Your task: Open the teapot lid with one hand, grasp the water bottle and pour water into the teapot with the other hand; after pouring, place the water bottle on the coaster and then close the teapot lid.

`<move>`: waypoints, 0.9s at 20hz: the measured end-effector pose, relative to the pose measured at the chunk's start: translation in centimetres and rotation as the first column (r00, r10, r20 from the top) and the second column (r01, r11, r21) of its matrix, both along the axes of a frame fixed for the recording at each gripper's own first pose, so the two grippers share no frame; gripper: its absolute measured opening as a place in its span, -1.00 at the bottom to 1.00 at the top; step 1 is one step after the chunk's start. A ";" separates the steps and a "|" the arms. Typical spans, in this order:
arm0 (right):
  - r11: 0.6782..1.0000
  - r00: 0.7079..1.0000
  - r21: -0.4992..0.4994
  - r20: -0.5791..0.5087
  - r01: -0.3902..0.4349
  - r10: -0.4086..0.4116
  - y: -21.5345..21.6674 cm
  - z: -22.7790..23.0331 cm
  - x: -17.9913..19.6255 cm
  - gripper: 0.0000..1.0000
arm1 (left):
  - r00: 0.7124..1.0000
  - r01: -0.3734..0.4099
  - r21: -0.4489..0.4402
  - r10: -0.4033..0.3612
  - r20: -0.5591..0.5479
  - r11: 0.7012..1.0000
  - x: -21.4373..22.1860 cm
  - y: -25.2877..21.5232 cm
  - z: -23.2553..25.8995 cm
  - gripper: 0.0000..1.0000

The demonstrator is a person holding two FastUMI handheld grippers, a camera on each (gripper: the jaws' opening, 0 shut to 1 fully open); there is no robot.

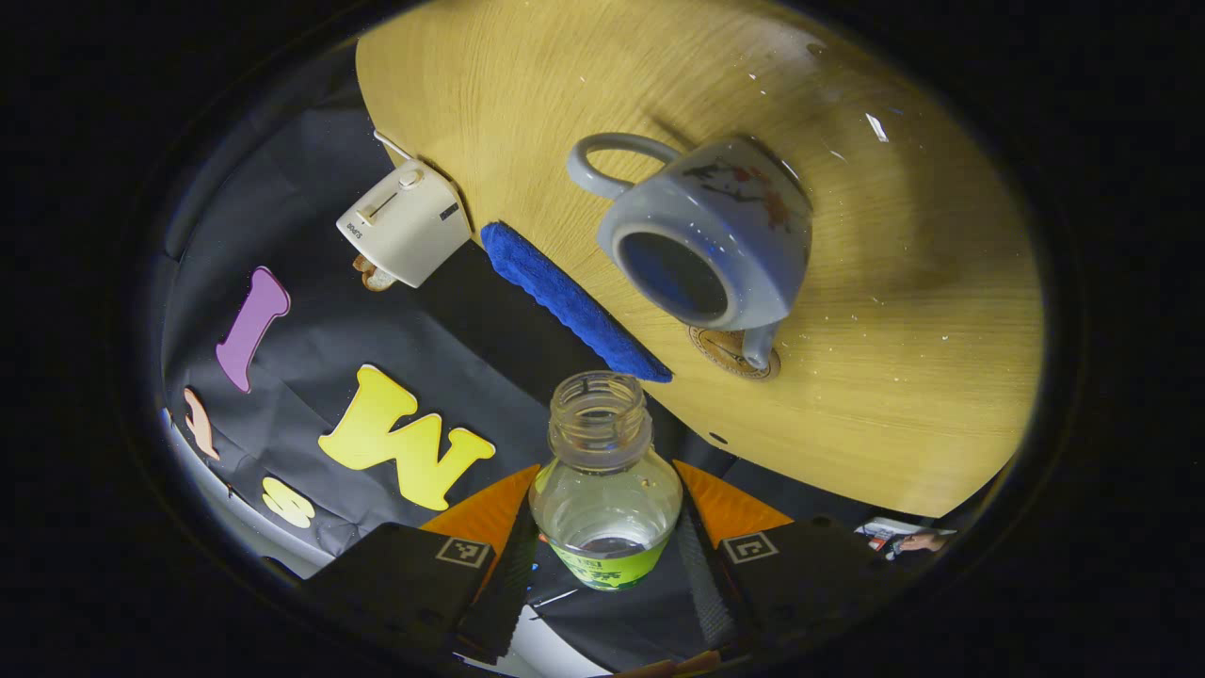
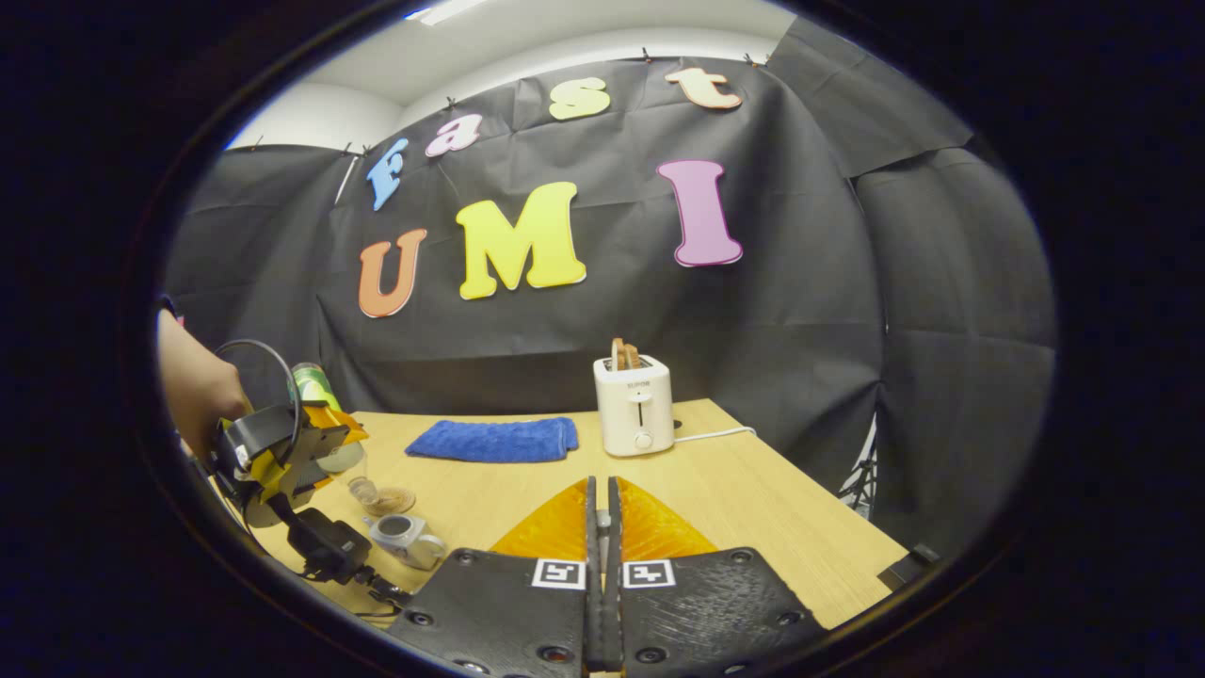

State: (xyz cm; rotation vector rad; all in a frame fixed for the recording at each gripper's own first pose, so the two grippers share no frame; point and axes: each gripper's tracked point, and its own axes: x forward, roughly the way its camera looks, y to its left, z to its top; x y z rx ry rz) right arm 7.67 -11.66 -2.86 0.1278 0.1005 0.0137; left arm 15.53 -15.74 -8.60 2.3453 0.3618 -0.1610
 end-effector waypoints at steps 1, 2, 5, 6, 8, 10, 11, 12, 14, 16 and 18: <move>1.000 1.000 -0.003 0.003 0.002 -0.002 -0.1 0.1 0.0 -1.00 | 1.000 0.024 -0.045 -0.024 0.009 0.999 0.0 -0.5 0.1 0.48; 1.000 1.000 -0.003 0.005 0.004 -0.004 -0.1 0.2 -0.1 -1.00 | 0.999 0.041 -0.094 -0.038 0.030 0.995 -0.1 -0.7 0.4 0.48; 1.000 1.000 -0.008 0.012 0.018 -0.018 -0.5 0.6 -0.4 -1.00 | 0.998 0.034 -0.275 -0.018 0.062 0.961 -0.5 -0.2 0.8 0.48; 1.000 1.000 -0.010 0.017 0.022 -0.022 -0.7 0.8 -0.5 -1.00 | 0.996 0.049 -0.333 -0.024 0.081 0.942 -0.6 -0.3 1.3 0.48; 0.999 0.999 -0.013 0.034 0.034 -0.034 -1.2 1.6 -1.1 -1.00 | 0.994 0.052 -0.483 0.000 0.106 0.874 -0.7 0.0 2.2 0.47; 0.998 0.996 -0.019 0.062 0.060 -0.058 -1.9 2.6 -1.7 -1.00 | 0.989 0.087 -0.661 0.013 0.145 0.745 -0.7 -0.3 3.6 0.39; 0.997 0.995 -0.018 0.074 0.068 -0.067 -2.1 3.2 -2.0 -1.00 | 0.982 0.124 -0.743 0.025 0.187 0.658 -0.8 -0.4 4.8 0.47; 0.997 0.994 -0.015 0.081 0.076 -0.074 -2.3 3.3 -2.2 -1.00 | 0.972 0.154 -0.813 0.060 0.226 0.562 -0.7 -0.2 6.4 0.47; 0.997 0.993 -0.004 0.087 0.075 -0.075 -2.1 3.5 -2.4 -1.00 | 0.955 0.200 -0.903 0.133 0.267 0.381 -1.1 0.7 9.4 0.48; 0.999 0.995 0.005 0.084 0.054 -0.054 -1.2 3.4 -2.5 -1.00 | 0.949 0.226 -0.950 0.170 0.264 0.213 -1.6 0.8 11.3 0.47; 0.999 0.996 -0.014 0.086 0.034 -0.033 0.0 3.4 -2.4 -1.00 | 0.954 0.214 -0.975 0.199 0.223 0.065 -2.2 1.3 12.3 0.48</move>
